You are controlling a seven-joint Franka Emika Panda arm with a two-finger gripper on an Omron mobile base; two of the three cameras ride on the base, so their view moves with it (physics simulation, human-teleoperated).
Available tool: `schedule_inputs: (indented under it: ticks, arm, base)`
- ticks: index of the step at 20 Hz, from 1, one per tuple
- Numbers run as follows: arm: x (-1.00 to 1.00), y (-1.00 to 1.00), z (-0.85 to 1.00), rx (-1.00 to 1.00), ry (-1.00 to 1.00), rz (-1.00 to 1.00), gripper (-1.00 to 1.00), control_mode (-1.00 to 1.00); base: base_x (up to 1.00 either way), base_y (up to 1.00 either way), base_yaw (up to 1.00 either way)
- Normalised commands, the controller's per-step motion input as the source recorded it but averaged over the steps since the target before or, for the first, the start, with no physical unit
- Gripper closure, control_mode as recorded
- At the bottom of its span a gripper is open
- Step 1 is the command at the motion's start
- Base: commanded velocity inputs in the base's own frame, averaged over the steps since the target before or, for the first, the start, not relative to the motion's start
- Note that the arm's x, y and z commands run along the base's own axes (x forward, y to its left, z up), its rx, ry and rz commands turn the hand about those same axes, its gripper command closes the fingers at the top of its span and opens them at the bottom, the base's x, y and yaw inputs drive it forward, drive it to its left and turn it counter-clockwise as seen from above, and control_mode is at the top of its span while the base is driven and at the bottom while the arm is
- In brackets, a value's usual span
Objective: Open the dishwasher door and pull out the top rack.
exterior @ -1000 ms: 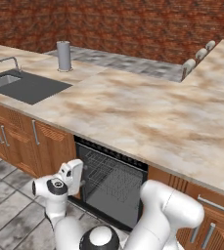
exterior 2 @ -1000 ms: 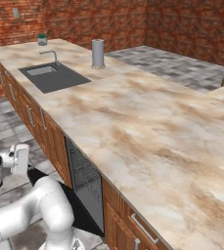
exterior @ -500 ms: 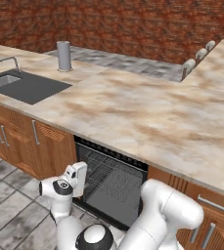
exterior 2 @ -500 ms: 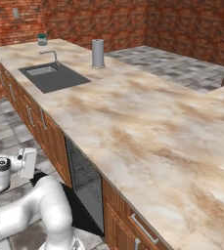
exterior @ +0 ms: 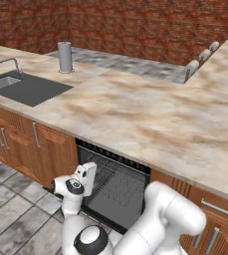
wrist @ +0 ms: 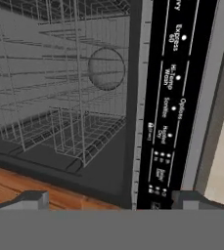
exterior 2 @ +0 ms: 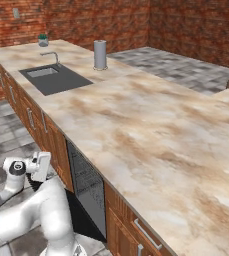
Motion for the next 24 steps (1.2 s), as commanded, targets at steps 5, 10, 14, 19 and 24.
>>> schedule_inputs:
  ticks: [5,10,14,19,24]
  arm:
    - [0.51,-0.31,-0.36,0.05,0.05,0.0,-1.0,-1.0]
    - [0.46,-0.16,-0.47,0.01,0.04,0.0,-1.0,-1.0]
    - [0.43,-0.06,-0.49,0.0,0.01,0.0,-1.0,-1.0]
    - [0.41,-0.01,-0.49,0.0,0.0,0.0,-1.0,-1.0]
    - [0.37,0.0,-0.51,0.0,0.0,0.0,-1.0,-1.0]
  base:
    - [0.0,0.0,0.0]
    - [0.0,0.0,0.0]
    - [0.0,0.0,0.0]
    - [0.0,0.0,0.0]
    - [0.0,0.0,0.0]
